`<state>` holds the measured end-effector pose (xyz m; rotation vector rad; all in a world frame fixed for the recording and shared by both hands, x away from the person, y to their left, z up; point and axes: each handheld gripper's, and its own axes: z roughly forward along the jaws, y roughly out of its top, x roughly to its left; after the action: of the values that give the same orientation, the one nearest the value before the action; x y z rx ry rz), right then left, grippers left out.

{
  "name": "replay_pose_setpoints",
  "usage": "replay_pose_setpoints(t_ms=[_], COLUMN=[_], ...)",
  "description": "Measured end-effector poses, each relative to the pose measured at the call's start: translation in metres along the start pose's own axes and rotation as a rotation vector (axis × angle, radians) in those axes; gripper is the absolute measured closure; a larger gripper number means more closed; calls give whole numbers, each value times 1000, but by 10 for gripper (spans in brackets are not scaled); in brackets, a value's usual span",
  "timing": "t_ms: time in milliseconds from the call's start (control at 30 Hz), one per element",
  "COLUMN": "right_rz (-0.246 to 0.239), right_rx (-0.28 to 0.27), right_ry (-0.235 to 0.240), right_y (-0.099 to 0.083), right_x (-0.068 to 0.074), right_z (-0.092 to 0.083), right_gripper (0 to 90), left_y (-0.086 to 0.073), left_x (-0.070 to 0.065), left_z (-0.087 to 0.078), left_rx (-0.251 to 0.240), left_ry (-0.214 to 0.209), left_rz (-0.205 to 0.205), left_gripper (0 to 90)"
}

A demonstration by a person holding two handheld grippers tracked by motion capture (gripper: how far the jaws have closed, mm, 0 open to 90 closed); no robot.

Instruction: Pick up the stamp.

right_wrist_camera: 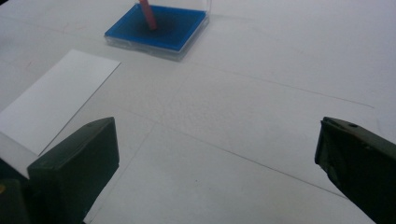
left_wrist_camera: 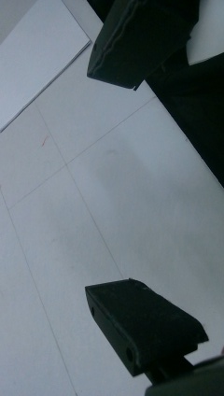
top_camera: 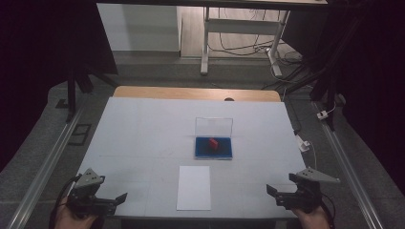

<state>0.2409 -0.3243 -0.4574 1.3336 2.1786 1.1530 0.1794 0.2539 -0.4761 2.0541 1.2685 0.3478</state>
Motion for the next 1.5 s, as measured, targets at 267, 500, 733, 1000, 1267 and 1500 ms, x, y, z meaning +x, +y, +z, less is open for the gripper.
replay_pose_setpoints(t_ms=[267,500,733,1000,1267,1500], right_rz=[-59,-115,-123,-114,-150,-157], right_rx=[33,54,52,43,0,-3], right_ry=[27,20,34,71,79,109], right_y=[1,1,1,2,6,9], right_x=[5,11,11,10,15,18], right_z=[3,5,4,3,-1,2], right_gripper=[0,0,0,0,0,0], left_y=[1,1,2,2,3,3], left_x=[0,1,-1,-2,-2,-2], left_z=[2,3,4,5,6,6], left_rx=[19,26,41,51,54,51], left_ry=[-17,-15,-1,15,18,17], left_rz=[0,-9,6,16,11,5], left_gripper=[23,25,25,25,25,25])
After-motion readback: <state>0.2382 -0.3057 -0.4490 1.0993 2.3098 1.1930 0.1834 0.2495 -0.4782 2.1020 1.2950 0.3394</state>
